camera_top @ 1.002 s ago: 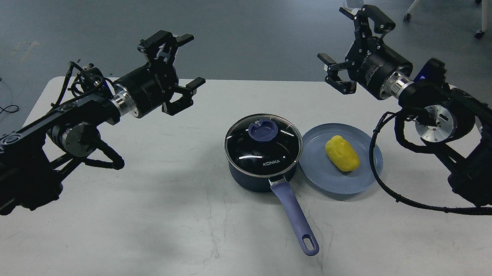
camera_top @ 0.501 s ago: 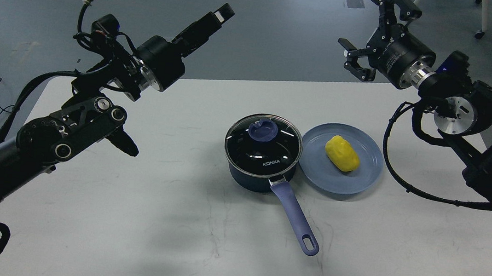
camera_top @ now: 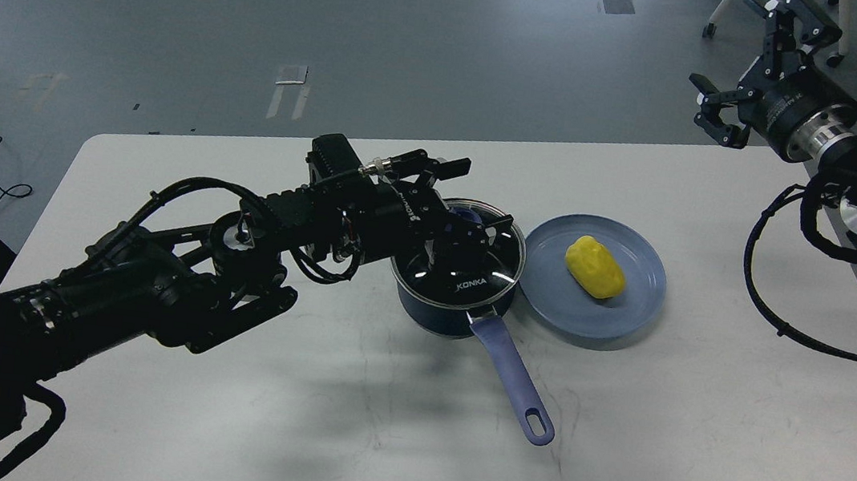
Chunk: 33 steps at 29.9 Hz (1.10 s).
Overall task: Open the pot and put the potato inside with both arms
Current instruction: 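Reach the left gripper to the pot lid and grasp its blue knob, then lift the glass lid off the pot with the left gripper, set it nearer the robot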
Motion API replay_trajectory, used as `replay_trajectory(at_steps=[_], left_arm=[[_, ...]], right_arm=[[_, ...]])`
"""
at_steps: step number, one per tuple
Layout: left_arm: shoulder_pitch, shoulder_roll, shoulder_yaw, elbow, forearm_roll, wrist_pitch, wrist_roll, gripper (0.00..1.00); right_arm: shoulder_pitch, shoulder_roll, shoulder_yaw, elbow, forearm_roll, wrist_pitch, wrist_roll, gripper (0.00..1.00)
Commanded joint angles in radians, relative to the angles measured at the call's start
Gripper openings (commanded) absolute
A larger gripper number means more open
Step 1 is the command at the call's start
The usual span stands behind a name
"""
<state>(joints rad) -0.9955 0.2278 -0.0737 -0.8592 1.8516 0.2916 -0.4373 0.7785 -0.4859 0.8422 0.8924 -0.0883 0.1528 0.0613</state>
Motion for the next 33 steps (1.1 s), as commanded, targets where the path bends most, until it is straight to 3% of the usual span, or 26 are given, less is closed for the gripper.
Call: replay_trajectory(at_steps=[1, 29, 31, 33], left_arm=[[0.009, -0.034, 0.009, 0.063, 0.004, 0.000, 0.000, 1.00], [0.060, -0.021, 0.051, 0.091, -0.008, 0.004, -0.020, 0.98], [0.060, -0.025, 0.051, 0.115, -0.008, 0.004, -0.020, 0.89], [0.060, -0.024, 0.051, 0.123, -0.008, 0.006, -0.021, 0.73]], right_arm=[[-0.004, -0.022, 0.000, 0.003, 0.051, -0.021, 0.000, 1.00], [-0.007, -0.043, -0.006, -0.001, 0.053, -0.029, -0.001, 1.00], [-0.007, -0.043, -0.008, -0.001, 0.053, -0.029, -0.001, 1.00], [-0.007, -0.043, -0.009, -0.003, 0.053, -0.029, -0.001, 1.00]])
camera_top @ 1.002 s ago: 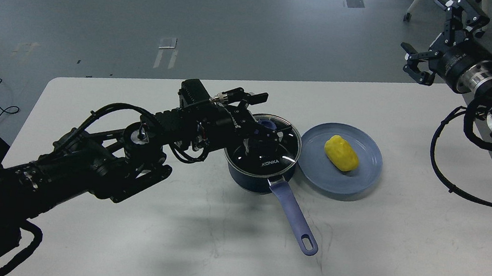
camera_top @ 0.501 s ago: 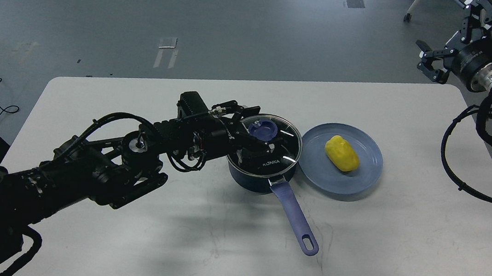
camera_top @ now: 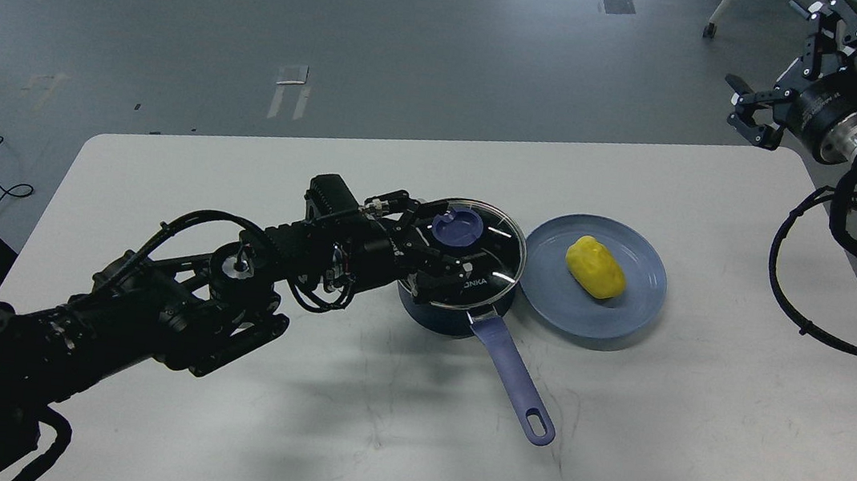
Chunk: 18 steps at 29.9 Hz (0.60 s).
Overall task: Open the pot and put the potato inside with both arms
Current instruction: 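Lift the glass lid off the pot with the left gripper, set it nearer the robot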
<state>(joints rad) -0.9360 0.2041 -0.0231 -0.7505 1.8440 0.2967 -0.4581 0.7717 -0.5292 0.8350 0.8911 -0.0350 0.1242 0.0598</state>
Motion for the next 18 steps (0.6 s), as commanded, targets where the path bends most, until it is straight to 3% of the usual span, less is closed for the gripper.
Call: replay_trajectory(at_steps=[1, 3, 11, 18], left_arm=[[0.000, 0.000, 0.000, 0.014, 0.000, 0.001, -0.002, 0.67], [0.000, -0.002, 0.000, 0.016, -0.002, 0.015, -0.016, 0.50], [0.002, 0.006, 0.000, 0.016, 0.000, 0.039, -0.031, 0.26], [0.011, 0.024, 0.000, -0.001, 0.000, 0.122, -0.031, 0.25]], right_arm=[[-0.002, 0.000, -0.002, -0.001, 0.000, 0.000, 0.000, 1.00], [-0.005, 0.000, -0.004, -0.001, 0.000, 0.000, 0.000, 1.00], [-0.008, 0.000, -0.008, -0.003, 0.000, -0.002, 0.000, 1.00], [-0.022, 0.002, -0.010, -0.003, 0.000, -0.002, 0.002, 1.00]])
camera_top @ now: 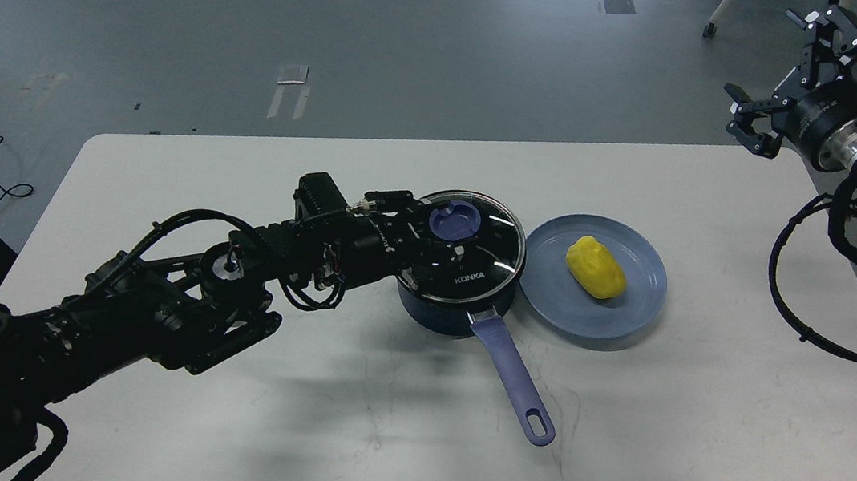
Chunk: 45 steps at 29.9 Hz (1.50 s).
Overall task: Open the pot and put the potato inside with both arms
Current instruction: 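Lift the glass lid off the pot with the left gripper, set it nearer the robot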
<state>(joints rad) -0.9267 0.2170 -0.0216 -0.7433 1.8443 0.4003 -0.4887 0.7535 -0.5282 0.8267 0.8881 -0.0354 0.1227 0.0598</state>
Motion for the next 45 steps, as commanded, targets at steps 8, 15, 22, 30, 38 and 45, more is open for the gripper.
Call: replay_trajectory(at_steps=[8, 15, 22, 30, 38, 45], left_arm=[[-0.044, 0.126, -0.003, -0.107, -0.002, 0.017, 0.000, 0.25], [-0.061, 0.291, -0.001, -0.134, -0.003, 0.026, 0.000, 0.26], [0.052, 0.450, -0.001, -0.148, -0.037, 0.088, 0.000, 0.26], [0.209, 0.498, -0.001, -0.143, -0.117, 0.088, 0.000, 0.27], [0.259, 0.473, -0.003, -0.130, -0.126, 0.088, 0.000, 0.27], [0.267, 0.400, -0.001, -0.042, -0.131, 0.088, 0.000, 0.33]], right_arm=[[-0.008, 0.002, -0.003, 0.003, 0.000, 0.000, 0.002, 1.00], [-0.006, 0.008, -0.003, 0.009, 0.000, -0.005, 0.002, 1.00], [-0.003, -0.001, -0.003, 0.011, 0.000, -0.012, 0.002, 1.00], [-0.002, -0.003, -0.003, 0.008, 0.000, -0.014, 0.000, 1.00], [-0.003, -0.004, -0.004, 0.006, 0.000, -0.014, 0.002, 1.00], [-0.008, -0.026, -0.006, 0.008, 0.000, -0.014, 0.000, 1.00]])
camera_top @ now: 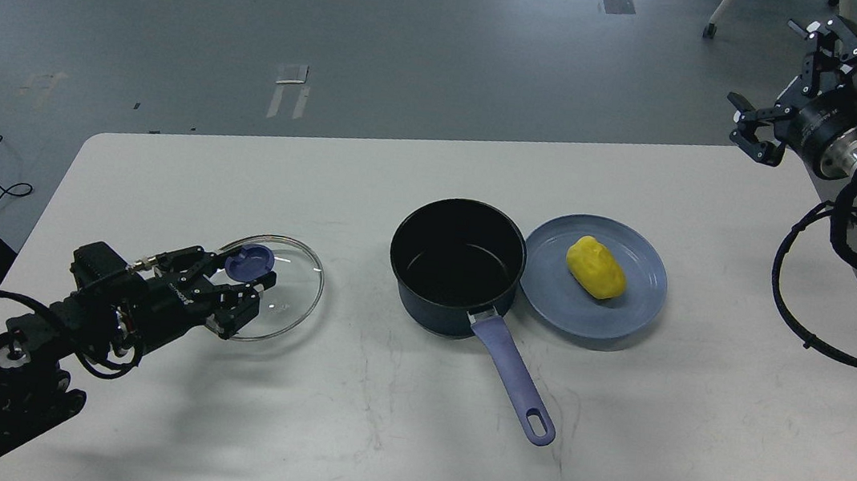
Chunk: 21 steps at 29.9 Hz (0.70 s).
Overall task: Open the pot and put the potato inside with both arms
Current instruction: 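Lift the glass lid off the pot with the left gripper, set it nearer the robot, then open the left gripper and raise it away from the lid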
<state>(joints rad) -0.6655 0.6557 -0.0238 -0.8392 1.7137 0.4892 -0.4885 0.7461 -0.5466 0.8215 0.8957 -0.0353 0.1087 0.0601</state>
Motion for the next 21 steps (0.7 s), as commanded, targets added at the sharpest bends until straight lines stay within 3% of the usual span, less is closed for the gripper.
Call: replay_trajectory(at_steps=[1, 6, 9, 10, 17, 21], left_arm=[[0.006, -0.063, 0.001, 0.080, 0.000, 0.000, 0.000, 0.33], [0.014, -0.088, 0.001, 0.106, 0.000, 0.000, 0.000, 0.40], [0.012, -0.090, 0.001, 0.106, -0.005, 0.000, 0.000, 0.89], [0.012, -0.091, 0.001, 0.106, -0.015, 0.000, 0.000, 0.99], [-0.003, -0.110, -0.001, 0.083, -0.124, 0.000, 0.000, 0.99], [-0.042, -0.058, -0.002, 0.000, -0.229, 0.000, 0.000, 0.99]], right_arm=[[-0.001, -0.012, -0.001, 0.000, 0.000, 0.000, 0.000, 1.00], [-0.002, -0.021, -0.002, 0.000, 0.000, 0.002, 0.000, 1.00], [-0.002, -0.024, -0.002, 0.000, 0.000, 0.002, 0.000, 1.00], [-0.002, -0.026, -0.002, 0.000, 0.000, 0.002, 0.000, 1.00], [-0.002, -0.027, -0.002, 0.000, 0.000, 0.005, 0.001, 1.00], [0.001, -0.027, -0.002, 0.000, -0.002, 0.008, 0.001, 1.00]])
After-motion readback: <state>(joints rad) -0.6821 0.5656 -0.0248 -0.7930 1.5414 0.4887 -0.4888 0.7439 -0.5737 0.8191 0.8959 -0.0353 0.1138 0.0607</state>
